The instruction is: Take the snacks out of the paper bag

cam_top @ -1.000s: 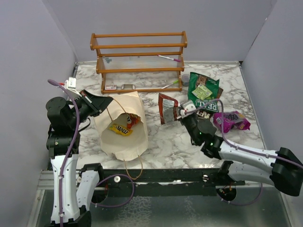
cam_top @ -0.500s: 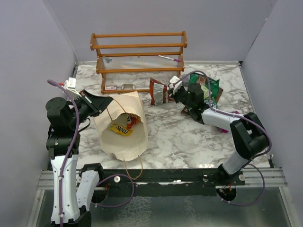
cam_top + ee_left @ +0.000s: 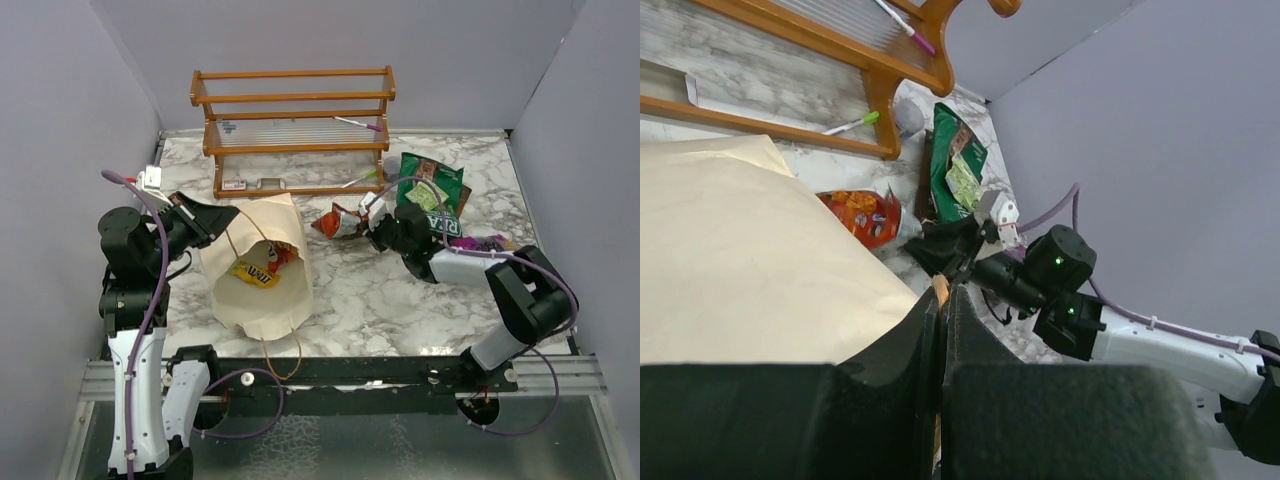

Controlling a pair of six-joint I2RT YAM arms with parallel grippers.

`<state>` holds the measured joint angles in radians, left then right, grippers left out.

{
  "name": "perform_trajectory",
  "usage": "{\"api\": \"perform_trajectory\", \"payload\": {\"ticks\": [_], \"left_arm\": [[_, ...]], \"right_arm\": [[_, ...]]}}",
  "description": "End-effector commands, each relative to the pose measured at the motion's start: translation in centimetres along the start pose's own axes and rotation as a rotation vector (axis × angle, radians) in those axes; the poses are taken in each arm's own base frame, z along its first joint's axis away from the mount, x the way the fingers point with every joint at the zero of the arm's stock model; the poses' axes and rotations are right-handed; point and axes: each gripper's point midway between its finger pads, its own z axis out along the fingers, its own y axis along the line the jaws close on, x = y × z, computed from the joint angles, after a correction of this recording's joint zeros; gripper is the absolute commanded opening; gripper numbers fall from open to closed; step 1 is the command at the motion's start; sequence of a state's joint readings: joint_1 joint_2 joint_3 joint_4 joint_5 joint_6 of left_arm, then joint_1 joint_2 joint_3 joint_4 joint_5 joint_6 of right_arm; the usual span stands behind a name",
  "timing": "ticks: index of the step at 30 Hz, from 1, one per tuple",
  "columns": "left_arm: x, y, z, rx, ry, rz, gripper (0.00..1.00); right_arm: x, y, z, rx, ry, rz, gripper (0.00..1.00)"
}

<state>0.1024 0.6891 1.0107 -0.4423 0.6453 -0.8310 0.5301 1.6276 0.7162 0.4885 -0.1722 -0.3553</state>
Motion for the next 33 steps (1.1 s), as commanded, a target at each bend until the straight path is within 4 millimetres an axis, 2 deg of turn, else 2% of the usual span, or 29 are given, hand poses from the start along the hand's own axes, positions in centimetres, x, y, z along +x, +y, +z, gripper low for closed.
{"api": "perform_trajectory", "payload": {"ticks": [1,2,3,4,5,6,11,16,21,23,29,32,33], "left_arm": [[0.0,0.1,0.3,0.016,0.001,0.01,0.0],[0.0,0.0,0.3,0.018,0.001,0.008,0.0],[0.0,0.0,0.3,0.017,-0.002,0.008,0.0],[-0.1,0.0,0.2,0.016,-0.004,0.01,0.0],[0.0,0.0,0.2,0.013,-0.004,0.01,0.0],[0.0,0.0,0.1,0.011,-0.007,0.011,0.0],[0.1,0.2,0.0,0.009,-0.009,0.013,0.0],[0.2,0.0,0.0,0.017,-0.007,0.007,0.0],[0.5,-0.2,-0.3,0.021,-0.008,0.008,0.0],[0.6,-0.1,-0.4,0.021,-0.002,0.005,0.0],[0.7,-0.4,-0.6,0.028,0.001,0.004,0.0],[0.8,-0.3,-0.6,0.028,0.0,0.001,0.0],[0.8,-0.3,-0.6,0.029,0.0,0.002,0.0]], "right_arm": [[-1.3,0.4,-3.3,0.036,-0.004,0.15,0.31],[-1.3,0.5,-4.0,0.041,0.001,0.177,0.38],[-1.5,0.6,-4.7,0.046,-0.004,0.207,0.54],[-1.6,1.0,-5.4,0.038,-0.007,0.237,0.71],[-2.0,1.5,-6.3,0.024,-0.023,0.263,0.95],[-2.6,2.0,-7.2,0.002,-0.05,0.284,1.0],[-4.7,5.6,-11.2,-0.147,-0.181,0.425,0.99],[-7.2,8.2,-14.1,-0.299,-0.294,0.447,0.99],[-9.0,8.3,-14.7,-0.332,-0.249,0.635,0.99],[-9.9,9.1,-15.0,-0.397,-0.236,0.683,0.99],[-11.5,12.9,-16.5,-0.692,-0.266,0.687,0.99],[-12.4,14.1,-16.4,-0.683,-0.267,0.612,0.95],[-13.1,15.3,-16.5,-0.674,-0.267,0.537,0.95]]}}
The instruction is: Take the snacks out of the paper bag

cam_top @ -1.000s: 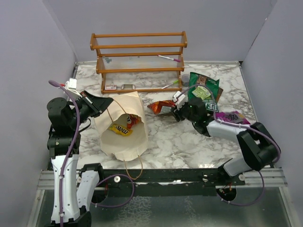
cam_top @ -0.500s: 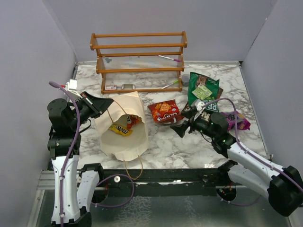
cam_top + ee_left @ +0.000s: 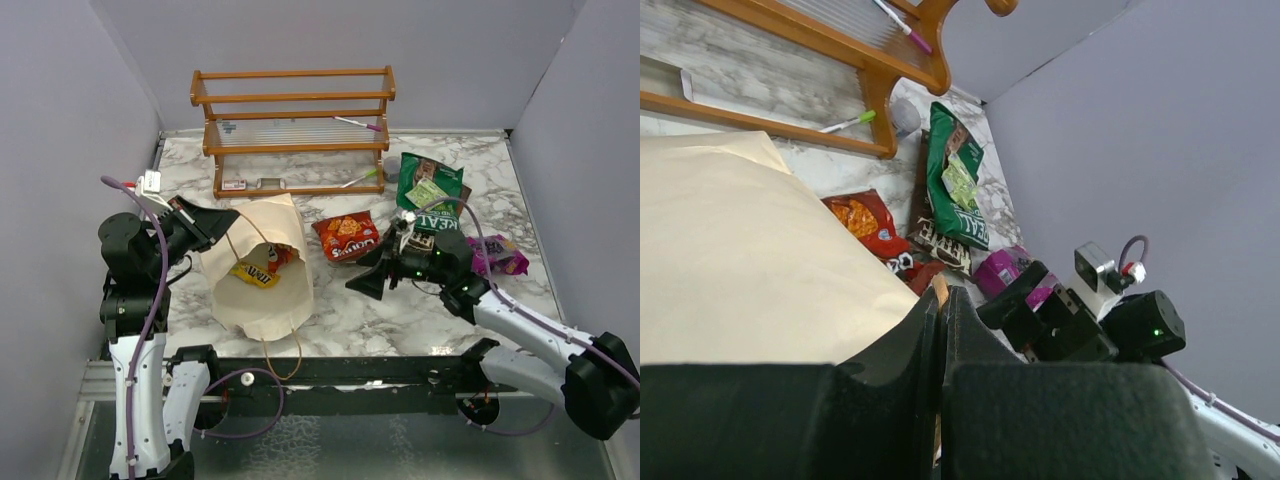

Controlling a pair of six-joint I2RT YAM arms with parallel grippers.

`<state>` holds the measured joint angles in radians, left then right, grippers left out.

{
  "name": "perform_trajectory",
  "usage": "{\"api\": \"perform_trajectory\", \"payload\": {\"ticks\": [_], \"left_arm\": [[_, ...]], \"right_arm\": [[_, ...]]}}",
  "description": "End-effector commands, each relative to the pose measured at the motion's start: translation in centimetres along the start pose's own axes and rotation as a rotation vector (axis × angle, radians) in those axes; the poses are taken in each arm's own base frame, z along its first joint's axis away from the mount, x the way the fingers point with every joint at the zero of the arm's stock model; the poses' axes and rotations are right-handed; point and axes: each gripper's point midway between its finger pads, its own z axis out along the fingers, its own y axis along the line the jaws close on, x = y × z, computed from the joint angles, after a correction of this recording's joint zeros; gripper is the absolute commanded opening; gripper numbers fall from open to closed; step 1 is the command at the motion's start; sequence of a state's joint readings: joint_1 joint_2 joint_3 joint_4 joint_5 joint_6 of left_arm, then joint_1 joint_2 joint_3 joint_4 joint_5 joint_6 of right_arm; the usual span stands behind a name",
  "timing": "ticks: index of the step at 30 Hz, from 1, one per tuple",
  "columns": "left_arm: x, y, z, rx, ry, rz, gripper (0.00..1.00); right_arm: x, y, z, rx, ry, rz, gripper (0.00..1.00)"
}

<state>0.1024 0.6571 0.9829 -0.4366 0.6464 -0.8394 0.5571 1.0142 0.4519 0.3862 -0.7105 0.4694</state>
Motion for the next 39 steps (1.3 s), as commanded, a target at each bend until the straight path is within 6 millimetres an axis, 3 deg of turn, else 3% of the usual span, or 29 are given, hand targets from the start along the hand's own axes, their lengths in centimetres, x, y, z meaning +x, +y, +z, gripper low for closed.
{"api": "perform_trajectory", "payload": {"ticks": [1,5,8,10,12,18,23,25,32,39], "left_arm": [[0.4,-0.4,-0.2,0.024,0.005,0.002,0.0],[0.4,-0.2,-0.1,0.029,0.004,-0.002,0.0],[0.5,-0.1,0.0,0.027,0.005,-0.003,0.0],[0.6,0.0,0.0,0.024,0.008,0.0,0.0],[0.6,0.0,0.0,0.023,0.01,0.0,0.0],[0.4,-0.4,-0.2,0.023,0.006,0.004,0.0],[0.3,-0.4,-0.2,0.023,0.004,0.0,0.0],[0.3,-0.5,-0.3,0.025,0.005,0.0,0.0],[0.2,-0.7,-0.3,0.032,0.003,0.003,0.0],[0.1,-1.2,-0.4,0.044,0.007,0.004,0.0]], "right_arm": [[-0.4,6.0,2.0,-0.101,0.034,-0.219,0.95],[1.5,11.3,4.3,-0.112,0.057,-0.458,0.97],[4.0,13.9,6.4,-0.12,0.116,-0.594,0.99],[5.8,15.4,7.8,-0.139,0.135,-0.821,0.91],[6.7,15.6,9.1,-0.151,0.15,-0.997,0.83],[5.5,14.0,13.5,-0.037,0.067,-1.283,0.65],[7.2,10.0,17.6,0.098,0.146,-1.446,0.46],[7.9,8.4,18.9,0.131,0.174,-1.458,0.43],[9.3,3.9,21.5,0.194,0.252,-1.455,0.44],[11.5,1.0,22.9,0.156,0.327,-1.437,0.45]]}}
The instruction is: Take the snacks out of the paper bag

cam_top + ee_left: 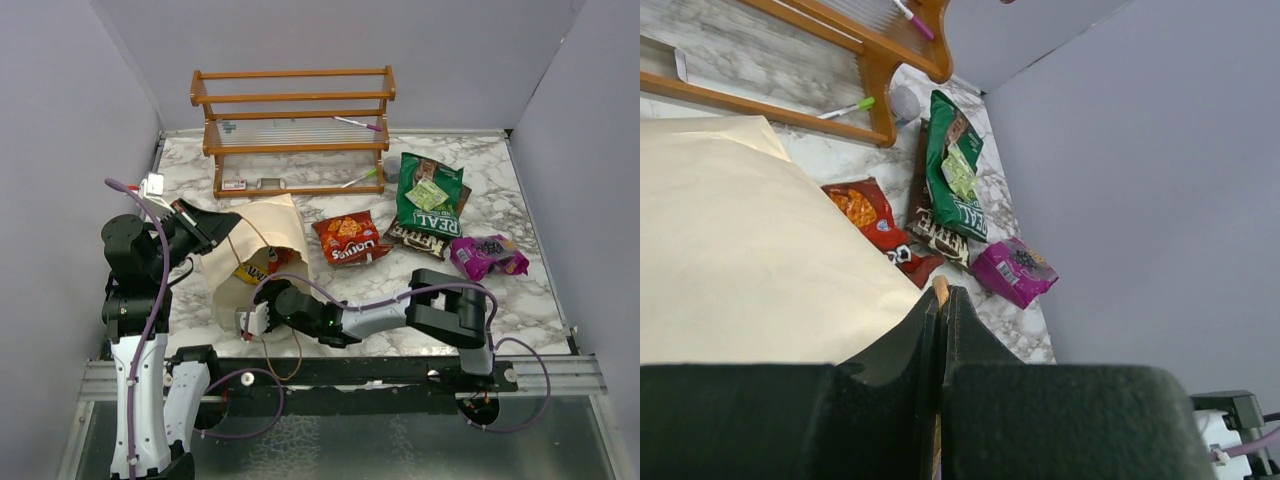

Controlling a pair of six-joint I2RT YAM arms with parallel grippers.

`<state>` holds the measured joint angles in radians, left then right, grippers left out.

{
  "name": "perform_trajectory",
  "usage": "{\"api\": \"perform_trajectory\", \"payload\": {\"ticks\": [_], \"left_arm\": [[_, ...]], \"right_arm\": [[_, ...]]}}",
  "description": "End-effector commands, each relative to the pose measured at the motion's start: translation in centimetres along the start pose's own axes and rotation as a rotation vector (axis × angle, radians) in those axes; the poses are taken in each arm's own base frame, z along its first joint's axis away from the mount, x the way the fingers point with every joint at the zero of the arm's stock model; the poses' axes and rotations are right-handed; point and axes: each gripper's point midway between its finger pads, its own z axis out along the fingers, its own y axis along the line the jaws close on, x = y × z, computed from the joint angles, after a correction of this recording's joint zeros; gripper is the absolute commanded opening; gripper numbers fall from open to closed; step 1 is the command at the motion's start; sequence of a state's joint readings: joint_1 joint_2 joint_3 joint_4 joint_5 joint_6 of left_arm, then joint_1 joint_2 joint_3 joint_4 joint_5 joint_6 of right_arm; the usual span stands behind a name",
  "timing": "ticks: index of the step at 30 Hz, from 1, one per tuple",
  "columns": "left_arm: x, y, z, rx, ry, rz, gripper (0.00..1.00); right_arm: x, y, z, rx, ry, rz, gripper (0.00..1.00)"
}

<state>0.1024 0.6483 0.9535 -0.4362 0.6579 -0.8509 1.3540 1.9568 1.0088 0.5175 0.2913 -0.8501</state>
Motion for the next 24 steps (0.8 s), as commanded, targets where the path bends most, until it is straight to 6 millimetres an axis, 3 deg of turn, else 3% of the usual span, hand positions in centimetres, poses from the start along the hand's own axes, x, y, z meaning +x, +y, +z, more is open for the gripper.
{"api": "perform_trajectory", "payload": {"ticks": [1,7,13,17,24], "left_arm": [[-0.6,-1.8,-0.6,0.048,-0.014,0.03,0.0],[-0.6,-2.0,-0.6,0.051,-0.015,0.027,0.0],[-0.5,-2.0,-0.7,0.047,-0.011,0.03,0.0],[-0.6,-2.1,-0.8,0.044,-0.018,0.037,0.0],[-0.5,-1.7,-0.6,0.04,-0.017,0.031,0.0]], "right_arm": [[0.1,0.0,1.8,-0.003,-0.014,0.012,0.45],[1.9,0.1,3.9,0.0,0.024,0.048,0.42],[2.2,1.2,4.8,-0.058,0.045,0.049,0.19],[0.8,1.3,3.6,-0.119,0.0,0.098,0.03],[-1.4,0.7,0.8,-0.166,-0.031,0.173,0.01]]}}
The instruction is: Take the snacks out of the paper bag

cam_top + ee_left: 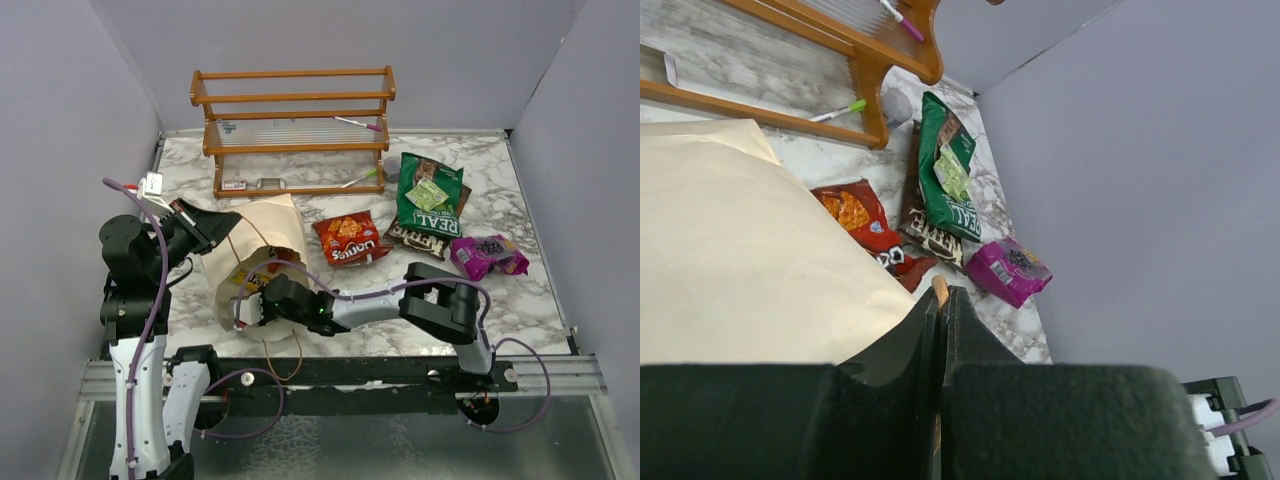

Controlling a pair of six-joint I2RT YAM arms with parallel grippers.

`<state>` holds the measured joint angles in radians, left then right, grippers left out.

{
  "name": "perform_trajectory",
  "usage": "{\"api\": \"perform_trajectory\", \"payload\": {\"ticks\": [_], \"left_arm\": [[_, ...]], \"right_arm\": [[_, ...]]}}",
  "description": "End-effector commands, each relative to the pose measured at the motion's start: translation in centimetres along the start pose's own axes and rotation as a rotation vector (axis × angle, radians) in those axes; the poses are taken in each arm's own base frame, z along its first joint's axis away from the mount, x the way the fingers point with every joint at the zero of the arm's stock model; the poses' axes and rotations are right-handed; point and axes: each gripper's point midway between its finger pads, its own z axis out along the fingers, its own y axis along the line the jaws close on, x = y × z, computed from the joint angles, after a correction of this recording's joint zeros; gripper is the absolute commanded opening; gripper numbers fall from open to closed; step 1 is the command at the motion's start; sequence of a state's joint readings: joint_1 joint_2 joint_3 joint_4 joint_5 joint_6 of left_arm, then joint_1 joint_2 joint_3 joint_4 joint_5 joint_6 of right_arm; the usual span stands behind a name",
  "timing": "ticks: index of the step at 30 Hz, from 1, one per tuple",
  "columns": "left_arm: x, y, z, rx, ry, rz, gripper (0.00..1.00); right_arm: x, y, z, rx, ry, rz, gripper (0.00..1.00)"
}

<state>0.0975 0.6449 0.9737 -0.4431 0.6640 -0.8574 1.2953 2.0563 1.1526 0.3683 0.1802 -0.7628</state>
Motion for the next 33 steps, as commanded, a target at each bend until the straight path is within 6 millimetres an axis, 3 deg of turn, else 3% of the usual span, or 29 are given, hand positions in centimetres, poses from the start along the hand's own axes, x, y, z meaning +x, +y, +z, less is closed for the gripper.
{"api": "perform_trajectory", "payload": {"ticks": [1,10,18,22,28,33], "left_arm": [[-0.3,-0.8,-0.3,0.022,-0.015,0.026,0.0],[-0.1,0.0,0.0,0.006,-0.01,0.027,0.0],[0.1,1.0,0.5,-0.009,-0.006,0.017,0.0],[0.1,1.3,0.7,-0.016,-0.004,0.015,0.0],[0.2,1.8,1.0,-0.028,0.003,0.013,0.0],[0.2,2.0,1.0,-0.037,0.0,0.016,0.0]], "right_arm": [[-3.3,-0.2,-3.2,-0.064,-0.072,0.106,0.01],[-6.2,1.0,-11.2,-0.226,-0.172,0.298,0.01],[-8.5,-0.9,-18.9,-0.243,-0.311,0.354,0.01],[-9.3,-3.4,-22.3,-0.168,-0.373,0.371,0.01],[-12.4,-7.8,-28.9,-0.069,-0.557,0.357,0.01],[-13.8,-12.6,-33.6,0.112,-0.676,0.361,0.01]]}}
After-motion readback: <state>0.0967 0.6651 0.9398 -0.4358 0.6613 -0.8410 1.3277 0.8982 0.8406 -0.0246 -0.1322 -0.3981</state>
